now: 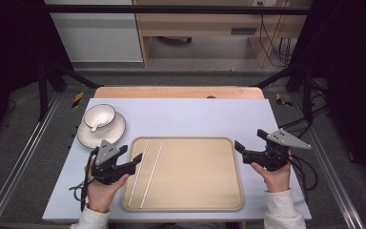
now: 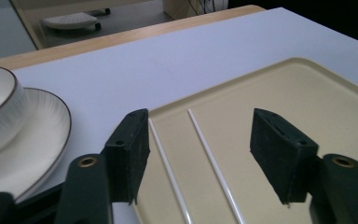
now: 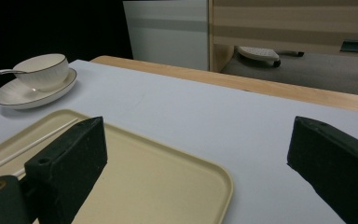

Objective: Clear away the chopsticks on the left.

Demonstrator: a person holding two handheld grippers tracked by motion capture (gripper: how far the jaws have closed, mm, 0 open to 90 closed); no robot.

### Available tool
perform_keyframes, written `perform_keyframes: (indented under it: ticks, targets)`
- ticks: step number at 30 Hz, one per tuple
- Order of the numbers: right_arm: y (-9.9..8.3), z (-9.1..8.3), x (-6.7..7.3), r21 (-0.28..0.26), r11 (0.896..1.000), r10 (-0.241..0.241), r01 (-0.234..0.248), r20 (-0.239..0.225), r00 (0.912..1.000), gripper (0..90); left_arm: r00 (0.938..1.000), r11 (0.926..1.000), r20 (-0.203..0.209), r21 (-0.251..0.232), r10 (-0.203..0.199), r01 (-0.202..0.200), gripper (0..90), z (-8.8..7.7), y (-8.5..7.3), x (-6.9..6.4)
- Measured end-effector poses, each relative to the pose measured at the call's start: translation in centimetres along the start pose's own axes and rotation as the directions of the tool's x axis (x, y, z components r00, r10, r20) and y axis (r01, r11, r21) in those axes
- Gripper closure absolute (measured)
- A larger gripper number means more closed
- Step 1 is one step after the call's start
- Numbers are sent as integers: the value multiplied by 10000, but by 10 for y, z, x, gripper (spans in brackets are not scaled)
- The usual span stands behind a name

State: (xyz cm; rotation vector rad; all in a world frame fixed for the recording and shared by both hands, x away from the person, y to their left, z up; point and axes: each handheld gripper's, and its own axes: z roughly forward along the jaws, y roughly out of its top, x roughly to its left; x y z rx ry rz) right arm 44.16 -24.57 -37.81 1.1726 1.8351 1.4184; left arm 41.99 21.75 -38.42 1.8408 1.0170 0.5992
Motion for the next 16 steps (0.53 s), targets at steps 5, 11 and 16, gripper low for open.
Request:
perform_keyframes:
  ticks: [5,11,16]
  targets:
    - [1,-3,-3,-87,9999,52,-51,71,10000,51,9998,9996,70,-216,-197,198,278,-15,-8,24]
    - [-1,-4,-7,-68,9999,114,-112,189,9998,51,9975,9970,123,-344,-696,700,249,-23,-28,44]
    - [-3,-2,-8,72,9999,90,-91,255,9996,51,9971,9966,37,-303,-765,766,243,-25,-43,59]
